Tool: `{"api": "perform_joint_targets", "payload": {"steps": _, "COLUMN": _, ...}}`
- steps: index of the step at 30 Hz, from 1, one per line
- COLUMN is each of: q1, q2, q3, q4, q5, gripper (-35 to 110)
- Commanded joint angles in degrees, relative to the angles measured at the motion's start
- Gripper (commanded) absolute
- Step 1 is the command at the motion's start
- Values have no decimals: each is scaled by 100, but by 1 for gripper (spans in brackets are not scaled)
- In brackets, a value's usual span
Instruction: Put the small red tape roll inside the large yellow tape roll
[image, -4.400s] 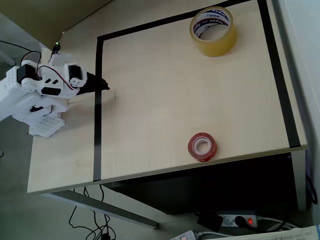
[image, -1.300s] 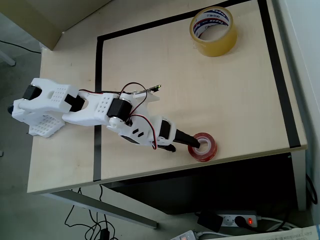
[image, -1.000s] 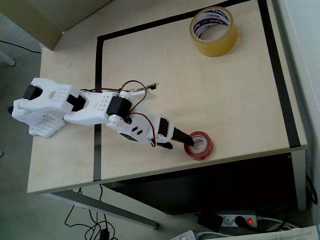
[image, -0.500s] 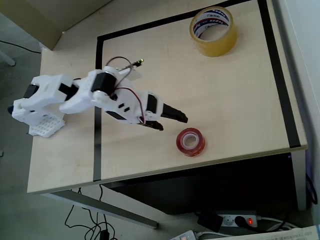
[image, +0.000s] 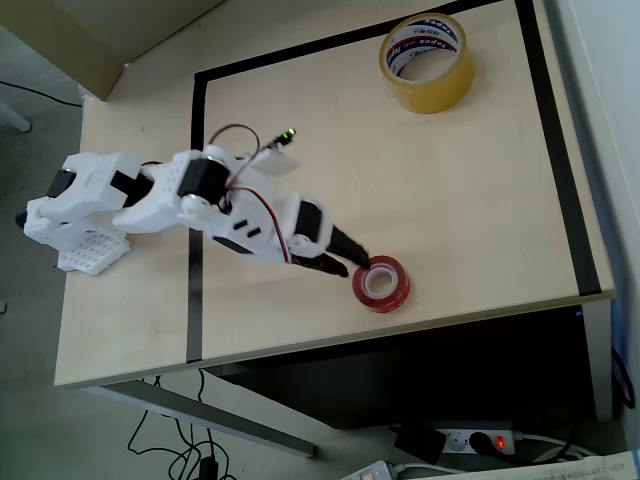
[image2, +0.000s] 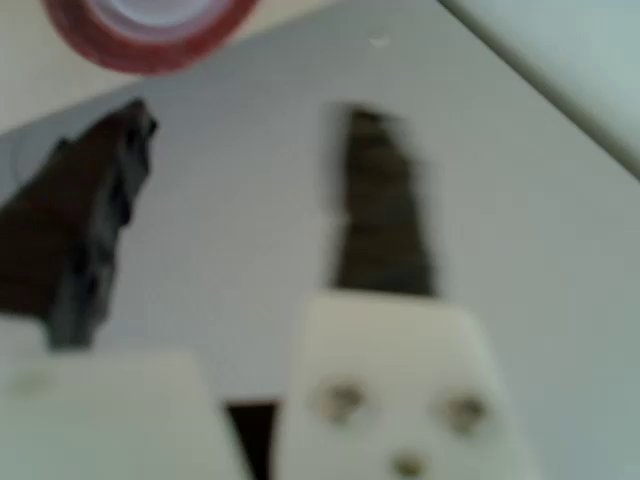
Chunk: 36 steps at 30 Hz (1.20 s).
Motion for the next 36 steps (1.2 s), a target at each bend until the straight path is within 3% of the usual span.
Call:
{"api": "perform_joint_targets", "payload": {"steps": 1, "q1": 79, "q2": 62, "q3": -290, "q4": -360, "q5": 176, "gripper": 0}}
{"api": "perform_joint_targets", "payload": {"steps": 13, "q1": -18, "q2": -1107, "q3": -914, "q4": -404, "q5": 220, "gripper": 0}}
{"api": "perform_joint_targets", "payload": {"steps": 23, "q1": -580, "q2": -1046, "q3": -1266, "q4": 1441, "q5": 299, "gripper": 0}}
{"api": "perform_joint_targets", "payload": {"steps": 36, "q1": -888, "q2": 1046, "q3": 554, "q4": 1521, "q5": 439, "gripper": 0}}
